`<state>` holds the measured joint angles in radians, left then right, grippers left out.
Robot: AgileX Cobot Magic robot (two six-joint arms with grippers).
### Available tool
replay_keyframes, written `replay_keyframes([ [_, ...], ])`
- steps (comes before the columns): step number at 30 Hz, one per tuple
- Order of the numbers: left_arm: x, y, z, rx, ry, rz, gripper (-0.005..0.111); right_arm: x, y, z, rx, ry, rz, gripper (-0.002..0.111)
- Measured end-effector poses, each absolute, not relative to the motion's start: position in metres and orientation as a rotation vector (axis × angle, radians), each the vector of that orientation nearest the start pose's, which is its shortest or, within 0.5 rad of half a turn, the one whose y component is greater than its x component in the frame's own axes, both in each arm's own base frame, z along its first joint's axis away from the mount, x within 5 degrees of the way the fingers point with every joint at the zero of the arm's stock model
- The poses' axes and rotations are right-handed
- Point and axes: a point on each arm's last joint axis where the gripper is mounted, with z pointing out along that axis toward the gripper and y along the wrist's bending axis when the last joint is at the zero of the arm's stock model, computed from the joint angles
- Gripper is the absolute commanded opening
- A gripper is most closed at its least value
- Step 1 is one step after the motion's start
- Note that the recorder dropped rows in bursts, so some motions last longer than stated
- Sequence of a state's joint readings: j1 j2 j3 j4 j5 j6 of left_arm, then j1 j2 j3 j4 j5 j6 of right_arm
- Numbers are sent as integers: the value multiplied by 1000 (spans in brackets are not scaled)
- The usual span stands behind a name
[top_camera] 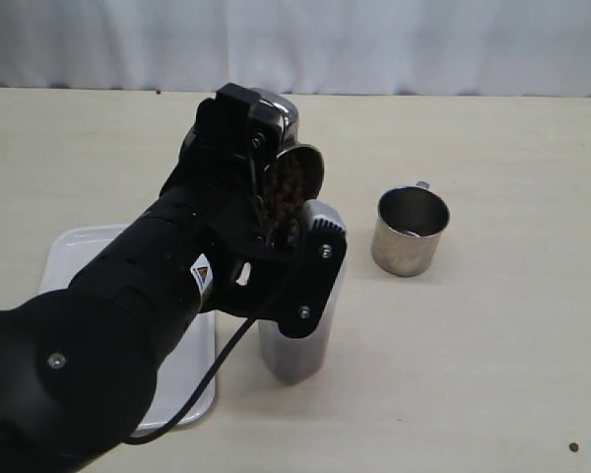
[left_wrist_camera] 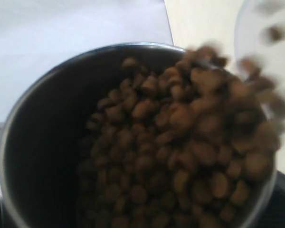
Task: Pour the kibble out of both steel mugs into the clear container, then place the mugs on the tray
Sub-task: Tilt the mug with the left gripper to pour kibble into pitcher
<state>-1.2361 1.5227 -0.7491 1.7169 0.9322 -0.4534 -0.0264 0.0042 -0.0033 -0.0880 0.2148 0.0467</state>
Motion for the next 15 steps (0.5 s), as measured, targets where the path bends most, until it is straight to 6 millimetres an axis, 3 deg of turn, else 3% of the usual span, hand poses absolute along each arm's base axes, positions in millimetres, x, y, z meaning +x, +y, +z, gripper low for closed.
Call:
replay_keyframes([
  [15, 161, -242, 238, 1772, 974, 1076, 0, 56, -3, 195, 3, 1699, -65, 5],
])
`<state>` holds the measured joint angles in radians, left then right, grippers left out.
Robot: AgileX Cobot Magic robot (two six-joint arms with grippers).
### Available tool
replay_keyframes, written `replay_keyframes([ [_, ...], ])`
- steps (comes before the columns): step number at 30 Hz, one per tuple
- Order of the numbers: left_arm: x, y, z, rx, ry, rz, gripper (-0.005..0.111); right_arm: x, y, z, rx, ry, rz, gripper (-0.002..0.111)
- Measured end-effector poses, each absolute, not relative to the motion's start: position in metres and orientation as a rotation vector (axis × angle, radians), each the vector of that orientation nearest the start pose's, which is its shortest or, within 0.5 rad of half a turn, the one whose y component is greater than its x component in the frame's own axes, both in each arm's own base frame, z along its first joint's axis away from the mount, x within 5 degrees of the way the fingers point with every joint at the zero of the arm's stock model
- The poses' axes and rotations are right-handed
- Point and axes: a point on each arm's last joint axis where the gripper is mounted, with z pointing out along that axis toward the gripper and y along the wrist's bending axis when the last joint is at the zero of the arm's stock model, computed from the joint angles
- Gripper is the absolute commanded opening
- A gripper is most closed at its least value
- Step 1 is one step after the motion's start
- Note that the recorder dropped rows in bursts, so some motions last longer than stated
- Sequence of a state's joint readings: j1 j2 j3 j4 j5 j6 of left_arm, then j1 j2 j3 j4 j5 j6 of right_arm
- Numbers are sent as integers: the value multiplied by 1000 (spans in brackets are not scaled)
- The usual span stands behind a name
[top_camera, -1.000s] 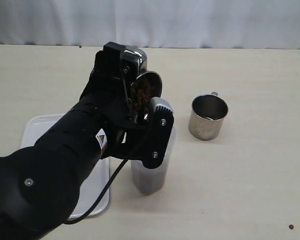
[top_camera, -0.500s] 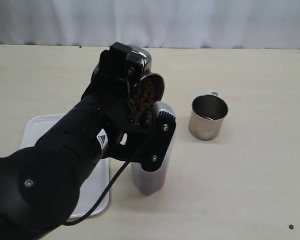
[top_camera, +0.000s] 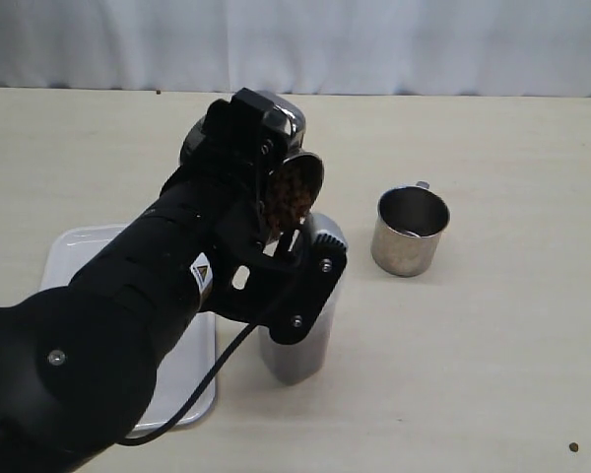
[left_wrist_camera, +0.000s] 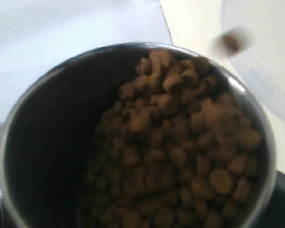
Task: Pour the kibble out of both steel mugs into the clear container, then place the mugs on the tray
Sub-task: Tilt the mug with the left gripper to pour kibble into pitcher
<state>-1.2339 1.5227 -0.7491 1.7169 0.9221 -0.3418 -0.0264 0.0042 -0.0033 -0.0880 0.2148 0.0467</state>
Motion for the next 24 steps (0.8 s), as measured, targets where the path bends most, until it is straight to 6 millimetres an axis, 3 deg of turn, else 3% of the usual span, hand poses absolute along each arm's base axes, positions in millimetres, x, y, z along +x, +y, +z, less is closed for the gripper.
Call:
replay_keyframes([
  [24, 162, -246, 244, 1858, 833, 1177, 0, 56, -3, 195, 3, 1699, -65, 5],
])
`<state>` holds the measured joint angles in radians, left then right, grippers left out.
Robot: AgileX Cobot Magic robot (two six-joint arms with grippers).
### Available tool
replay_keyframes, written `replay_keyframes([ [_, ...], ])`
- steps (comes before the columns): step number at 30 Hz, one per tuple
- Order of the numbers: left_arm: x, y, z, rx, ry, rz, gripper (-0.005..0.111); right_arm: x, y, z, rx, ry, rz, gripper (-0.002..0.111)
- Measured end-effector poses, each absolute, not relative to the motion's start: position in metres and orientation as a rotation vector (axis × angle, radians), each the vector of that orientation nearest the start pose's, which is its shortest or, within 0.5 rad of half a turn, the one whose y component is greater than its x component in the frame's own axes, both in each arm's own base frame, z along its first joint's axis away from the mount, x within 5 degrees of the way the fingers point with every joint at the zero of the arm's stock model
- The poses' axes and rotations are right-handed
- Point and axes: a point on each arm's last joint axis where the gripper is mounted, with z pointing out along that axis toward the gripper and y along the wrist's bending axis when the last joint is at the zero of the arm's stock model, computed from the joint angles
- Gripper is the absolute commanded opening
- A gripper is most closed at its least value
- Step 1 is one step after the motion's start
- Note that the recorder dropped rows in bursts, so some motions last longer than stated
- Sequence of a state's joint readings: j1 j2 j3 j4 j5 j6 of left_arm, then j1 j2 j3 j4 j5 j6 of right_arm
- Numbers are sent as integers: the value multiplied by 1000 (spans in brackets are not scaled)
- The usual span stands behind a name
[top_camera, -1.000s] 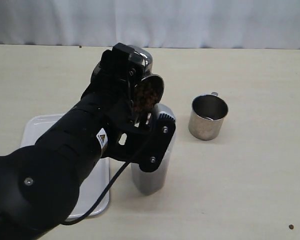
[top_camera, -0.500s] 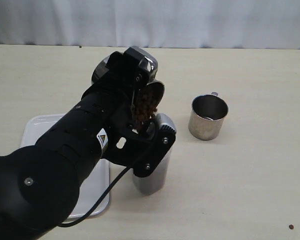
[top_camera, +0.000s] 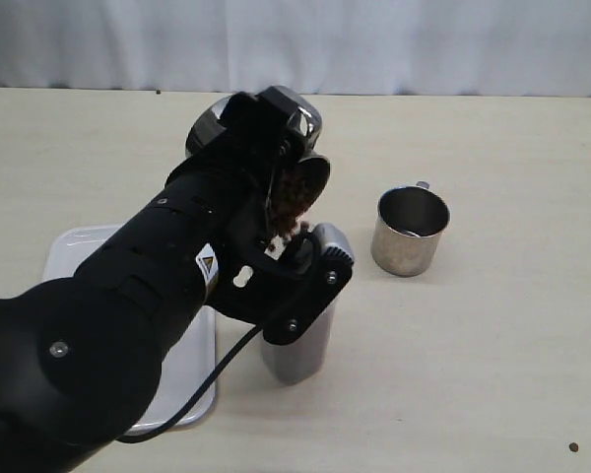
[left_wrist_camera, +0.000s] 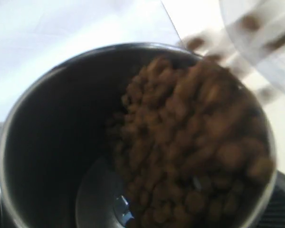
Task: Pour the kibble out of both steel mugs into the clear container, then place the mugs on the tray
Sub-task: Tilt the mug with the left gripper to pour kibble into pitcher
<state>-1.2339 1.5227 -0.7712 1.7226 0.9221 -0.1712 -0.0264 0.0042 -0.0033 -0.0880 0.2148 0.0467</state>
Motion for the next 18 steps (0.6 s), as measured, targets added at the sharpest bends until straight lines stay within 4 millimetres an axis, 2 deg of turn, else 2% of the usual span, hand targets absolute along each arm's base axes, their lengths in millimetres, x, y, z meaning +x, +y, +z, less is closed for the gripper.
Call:
replay_keyframes([
  [18, 167, -244, 243, 1920, 772, 1219, 0, 56, -3, 195, 3, 1699, -65, 5],
])
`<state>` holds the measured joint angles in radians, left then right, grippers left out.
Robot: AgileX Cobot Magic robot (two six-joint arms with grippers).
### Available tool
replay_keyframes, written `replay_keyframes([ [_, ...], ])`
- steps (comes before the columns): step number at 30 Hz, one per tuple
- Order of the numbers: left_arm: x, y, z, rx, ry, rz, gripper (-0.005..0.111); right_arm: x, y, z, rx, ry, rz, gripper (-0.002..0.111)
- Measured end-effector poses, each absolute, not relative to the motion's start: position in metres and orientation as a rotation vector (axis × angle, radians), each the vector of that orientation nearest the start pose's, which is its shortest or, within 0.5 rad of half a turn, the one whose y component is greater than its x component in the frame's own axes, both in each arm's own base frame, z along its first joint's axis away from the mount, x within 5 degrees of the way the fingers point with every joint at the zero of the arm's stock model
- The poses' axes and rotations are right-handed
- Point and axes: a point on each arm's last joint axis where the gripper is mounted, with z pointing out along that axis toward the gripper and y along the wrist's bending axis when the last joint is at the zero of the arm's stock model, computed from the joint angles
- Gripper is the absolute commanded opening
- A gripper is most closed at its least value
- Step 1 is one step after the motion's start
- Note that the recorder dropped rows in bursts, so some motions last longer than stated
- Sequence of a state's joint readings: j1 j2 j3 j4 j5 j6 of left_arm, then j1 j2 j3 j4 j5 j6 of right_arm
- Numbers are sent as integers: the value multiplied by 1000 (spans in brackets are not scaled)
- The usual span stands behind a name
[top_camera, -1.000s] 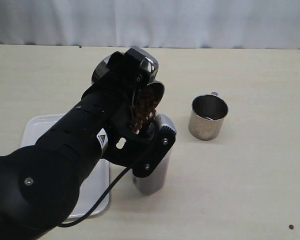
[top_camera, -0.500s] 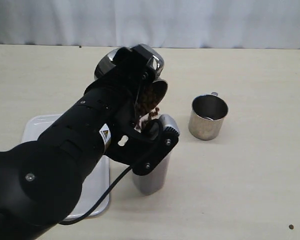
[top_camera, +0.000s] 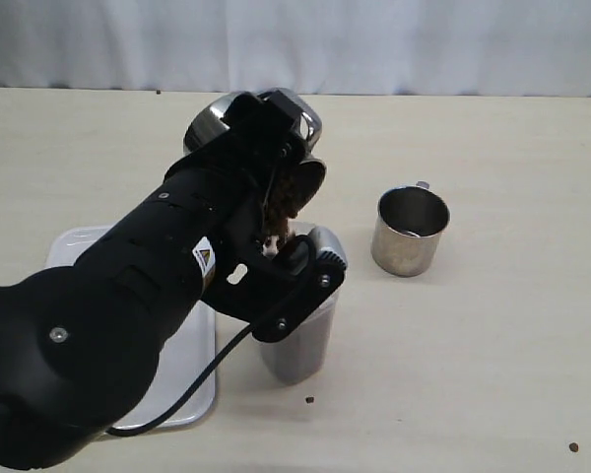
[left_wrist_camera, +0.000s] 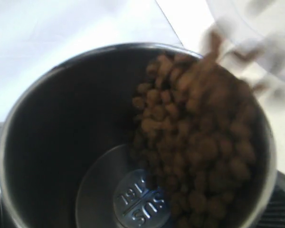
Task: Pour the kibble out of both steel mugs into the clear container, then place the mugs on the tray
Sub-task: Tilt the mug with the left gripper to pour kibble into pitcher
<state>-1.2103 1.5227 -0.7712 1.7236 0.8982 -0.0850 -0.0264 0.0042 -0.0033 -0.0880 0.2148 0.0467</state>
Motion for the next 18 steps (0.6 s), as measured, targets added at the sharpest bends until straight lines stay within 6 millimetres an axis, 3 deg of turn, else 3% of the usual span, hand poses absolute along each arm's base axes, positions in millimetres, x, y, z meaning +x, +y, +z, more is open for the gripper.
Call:
replay_keyframes([
  [9, 170, -253, 249, 1907, 762, 1225, 0, 56, -3, 195, 3, 1699, -65, 5],
  [18, 176, -260, 241, 1954, 712, 1324, 0, 56, -3, 195, 3, 1699, -65, 5],
])
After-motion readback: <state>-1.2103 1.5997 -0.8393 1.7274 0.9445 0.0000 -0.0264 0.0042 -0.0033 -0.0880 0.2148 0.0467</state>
